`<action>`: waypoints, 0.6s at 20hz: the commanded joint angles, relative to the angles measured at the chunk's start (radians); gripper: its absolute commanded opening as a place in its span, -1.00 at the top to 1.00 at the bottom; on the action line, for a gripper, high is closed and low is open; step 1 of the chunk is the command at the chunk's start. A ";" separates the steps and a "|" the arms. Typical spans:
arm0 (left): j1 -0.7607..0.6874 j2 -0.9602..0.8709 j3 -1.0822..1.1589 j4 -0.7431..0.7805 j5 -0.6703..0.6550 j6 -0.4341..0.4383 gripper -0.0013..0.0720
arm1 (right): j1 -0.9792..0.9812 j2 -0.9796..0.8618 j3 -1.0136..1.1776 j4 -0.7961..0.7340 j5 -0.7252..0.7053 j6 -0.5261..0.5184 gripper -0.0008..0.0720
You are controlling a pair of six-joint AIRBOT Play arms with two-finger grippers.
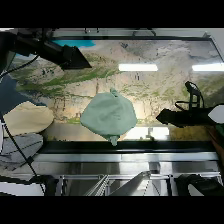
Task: Fold the shirts.
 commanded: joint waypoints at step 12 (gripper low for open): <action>0.105 0.113 -0.925 0.026 0.377 0.134 -0.95 | 0.167 -0.561 0.001 0.690 -0.171 -0.529 -0.56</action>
